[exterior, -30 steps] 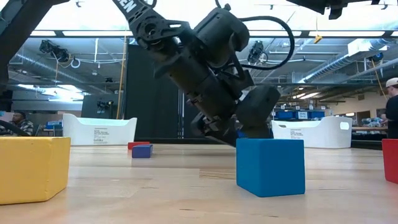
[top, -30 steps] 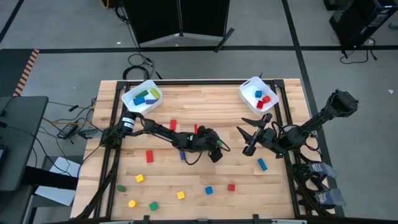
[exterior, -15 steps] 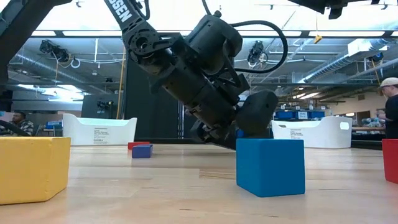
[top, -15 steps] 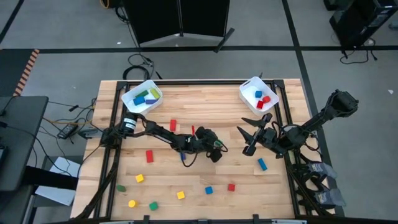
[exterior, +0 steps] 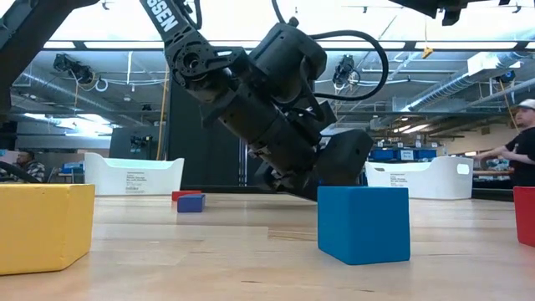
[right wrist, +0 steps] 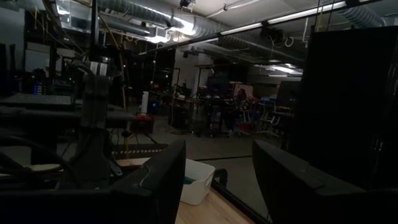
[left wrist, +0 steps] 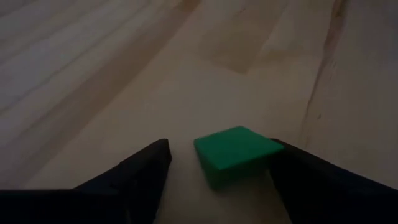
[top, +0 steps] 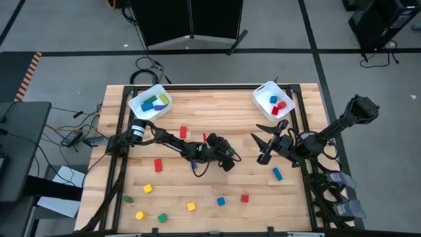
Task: Sort blocks by size
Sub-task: Put the small green block into the right white bin
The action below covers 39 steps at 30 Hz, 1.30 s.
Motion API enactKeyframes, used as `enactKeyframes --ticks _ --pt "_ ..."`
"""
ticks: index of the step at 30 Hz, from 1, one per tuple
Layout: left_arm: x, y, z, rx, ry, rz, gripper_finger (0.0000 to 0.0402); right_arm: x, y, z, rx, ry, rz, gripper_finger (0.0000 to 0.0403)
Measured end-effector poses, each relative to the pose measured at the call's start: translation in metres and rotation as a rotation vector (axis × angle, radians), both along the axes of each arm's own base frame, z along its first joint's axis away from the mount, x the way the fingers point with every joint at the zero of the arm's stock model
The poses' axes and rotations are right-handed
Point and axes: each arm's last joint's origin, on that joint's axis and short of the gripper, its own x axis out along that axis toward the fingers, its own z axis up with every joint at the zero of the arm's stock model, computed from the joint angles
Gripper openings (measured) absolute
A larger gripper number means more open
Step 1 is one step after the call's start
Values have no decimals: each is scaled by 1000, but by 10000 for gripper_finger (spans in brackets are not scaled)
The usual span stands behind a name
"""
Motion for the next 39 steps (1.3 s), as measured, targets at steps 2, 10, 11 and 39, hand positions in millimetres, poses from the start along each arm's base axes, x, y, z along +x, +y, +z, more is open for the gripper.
enactKeyframes --ticks 2,10,11,39 --pt "0 0 0 3 0 4 263 0 0 0 0 0 0 197" --pt "0 1 -3 27 6 5 215 0 0 0 2 -2 -2 197" --pt "0 1 -2 28 5 4 208 0 0 0 2 -2 -3 197" --pt "14 29 12 91 -157 -87 148 -1 -1 3 8 -28 -7 197"
